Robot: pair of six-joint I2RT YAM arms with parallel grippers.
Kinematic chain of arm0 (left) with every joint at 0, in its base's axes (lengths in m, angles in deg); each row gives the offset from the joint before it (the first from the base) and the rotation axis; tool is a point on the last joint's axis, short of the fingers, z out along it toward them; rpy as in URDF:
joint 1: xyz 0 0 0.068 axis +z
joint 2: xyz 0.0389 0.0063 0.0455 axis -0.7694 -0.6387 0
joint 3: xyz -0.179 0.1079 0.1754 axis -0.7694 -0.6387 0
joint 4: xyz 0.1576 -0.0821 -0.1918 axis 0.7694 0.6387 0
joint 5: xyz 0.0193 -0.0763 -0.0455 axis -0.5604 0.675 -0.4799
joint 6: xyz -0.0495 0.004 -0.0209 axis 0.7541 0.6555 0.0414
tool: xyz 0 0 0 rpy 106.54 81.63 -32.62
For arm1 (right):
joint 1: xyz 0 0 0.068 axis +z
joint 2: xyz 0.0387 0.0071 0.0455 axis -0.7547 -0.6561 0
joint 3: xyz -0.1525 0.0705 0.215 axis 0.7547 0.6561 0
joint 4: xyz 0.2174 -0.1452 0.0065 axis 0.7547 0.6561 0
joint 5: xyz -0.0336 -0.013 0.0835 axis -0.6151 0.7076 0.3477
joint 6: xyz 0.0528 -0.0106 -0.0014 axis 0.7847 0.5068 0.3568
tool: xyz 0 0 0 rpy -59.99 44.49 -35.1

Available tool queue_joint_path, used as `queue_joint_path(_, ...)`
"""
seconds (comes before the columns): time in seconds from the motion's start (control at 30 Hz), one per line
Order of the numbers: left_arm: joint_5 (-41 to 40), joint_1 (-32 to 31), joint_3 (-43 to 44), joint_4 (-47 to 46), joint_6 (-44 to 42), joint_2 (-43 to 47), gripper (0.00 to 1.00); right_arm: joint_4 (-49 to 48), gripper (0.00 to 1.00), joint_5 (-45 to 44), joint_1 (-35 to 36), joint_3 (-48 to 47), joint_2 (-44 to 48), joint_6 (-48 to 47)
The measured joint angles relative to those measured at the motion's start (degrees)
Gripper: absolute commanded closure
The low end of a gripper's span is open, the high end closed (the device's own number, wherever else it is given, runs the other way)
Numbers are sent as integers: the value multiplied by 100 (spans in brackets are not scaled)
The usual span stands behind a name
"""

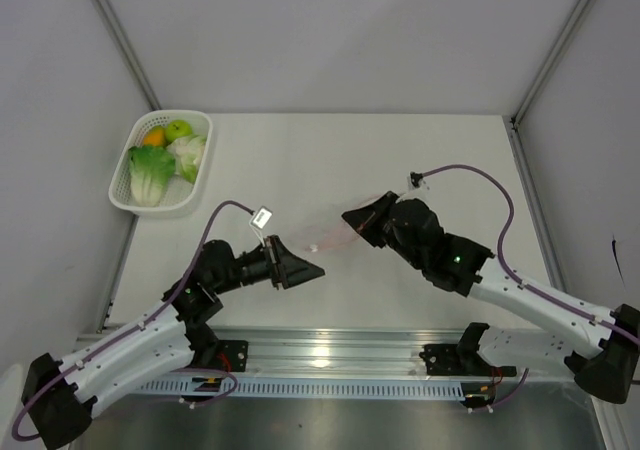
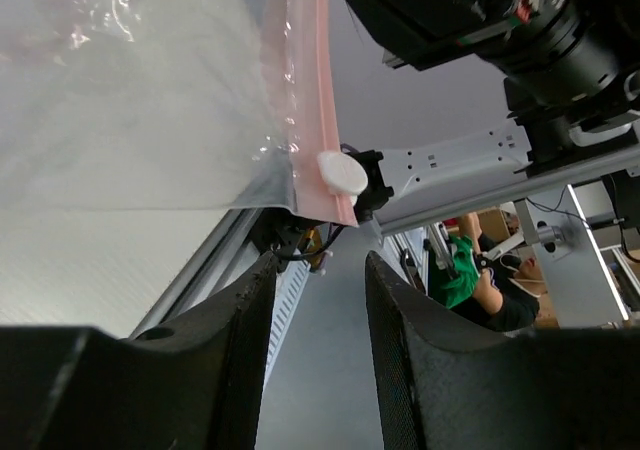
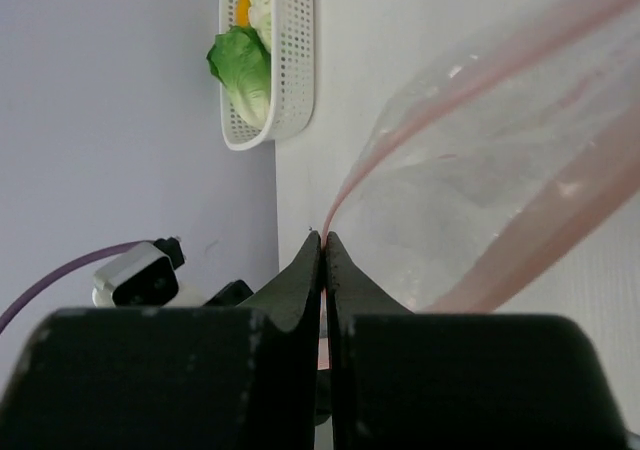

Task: Place the food in the zip-top bag and seal the zipper
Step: Open the zipper of the food storage bag at the center of the board.

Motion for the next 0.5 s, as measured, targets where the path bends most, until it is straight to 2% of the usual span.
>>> queue_joint_path(0.17, -389, -107, 251, 446, -280, 164, 50, 284, 100, 140, -7, -741, -651, -361)
queue_joint_path(0.33, -870, -114, 1062, 1165, -975, 494, 49, 485, 100, 348, 0, -870, -787, -669)
queue_joint_path(0.5, -1298, -127, 1475, 1674, -1598, 761, 45, 721, 100, 658, 0, -1014, -1003, -964)
